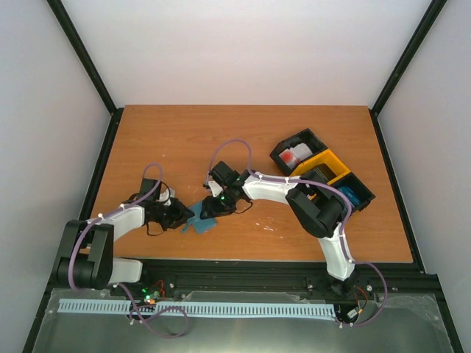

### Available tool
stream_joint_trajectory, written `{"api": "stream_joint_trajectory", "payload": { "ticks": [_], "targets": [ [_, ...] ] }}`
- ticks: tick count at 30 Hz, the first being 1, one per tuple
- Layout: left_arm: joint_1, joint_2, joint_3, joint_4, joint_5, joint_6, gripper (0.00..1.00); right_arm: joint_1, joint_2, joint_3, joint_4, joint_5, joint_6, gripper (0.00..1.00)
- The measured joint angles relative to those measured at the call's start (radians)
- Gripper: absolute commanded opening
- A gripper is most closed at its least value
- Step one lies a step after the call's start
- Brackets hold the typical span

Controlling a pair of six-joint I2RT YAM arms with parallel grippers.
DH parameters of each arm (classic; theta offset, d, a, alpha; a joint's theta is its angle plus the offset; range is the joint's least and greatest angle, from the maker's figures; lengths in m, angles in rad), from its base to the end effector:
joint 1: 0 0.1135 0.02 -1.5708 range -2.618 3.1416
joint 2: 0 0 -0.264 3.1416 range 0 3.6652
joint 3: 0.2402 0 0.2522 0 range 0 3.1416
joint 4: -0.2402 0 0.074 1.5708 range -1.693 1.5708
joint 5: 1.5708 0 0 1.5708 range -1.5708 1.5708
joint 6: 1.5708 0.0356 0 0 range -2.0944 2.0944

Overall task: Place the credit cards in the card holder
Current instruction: Close the card holder at the center of the board.

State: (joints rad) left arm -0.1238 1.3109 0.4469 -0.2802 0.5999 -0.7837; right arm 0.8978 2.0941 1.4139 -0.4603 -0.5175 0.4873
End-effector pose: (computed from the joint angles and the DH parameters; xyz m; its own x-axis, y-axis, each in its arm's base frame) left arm 0.1956 -0.0446 0.1272 -0.8755 -0.4782 0.0697 -0.4013 0.6391 -0.6561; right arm 0.2505 0.3424 0.1394 -0.8790 -0.4498 -0.1581 -0.4489 0.6689 0.5926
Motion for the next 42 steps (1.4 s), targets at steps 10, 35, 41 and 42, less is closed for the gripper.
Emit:
{"api": "stream_joint_trajectory", "payload": {
  "ticks": [10, 35, 41, 42],
  "targets": [
    [-0.005, 0.037, -0.004, 0.038, -0.004, 0.007, 0.09, -0.040, -0.018, -0.086, 0.140, -0.101, 0.085, 0.53],
    [-0.010, -0.130, 0.071, -0.037, -0.120, 0.011, 0.69, -0.062, -0.124, -0.044, 0.006, 0.037, 0.043, 0.03],
    [-0.010, -0.184, 0.145, -0.048, -0.160, 0.010, 0.71, -0.064, -0.223, 0.099, -0.273, 0.391, -0.074, 0.03],
    [-0.010, -0.183, 0.150, -0.051, -0.163, 0.010, 0.71, -0.064, -0.234, 0.125, -0.329, 0.474, -0.090, 0.03]
  ]
}}
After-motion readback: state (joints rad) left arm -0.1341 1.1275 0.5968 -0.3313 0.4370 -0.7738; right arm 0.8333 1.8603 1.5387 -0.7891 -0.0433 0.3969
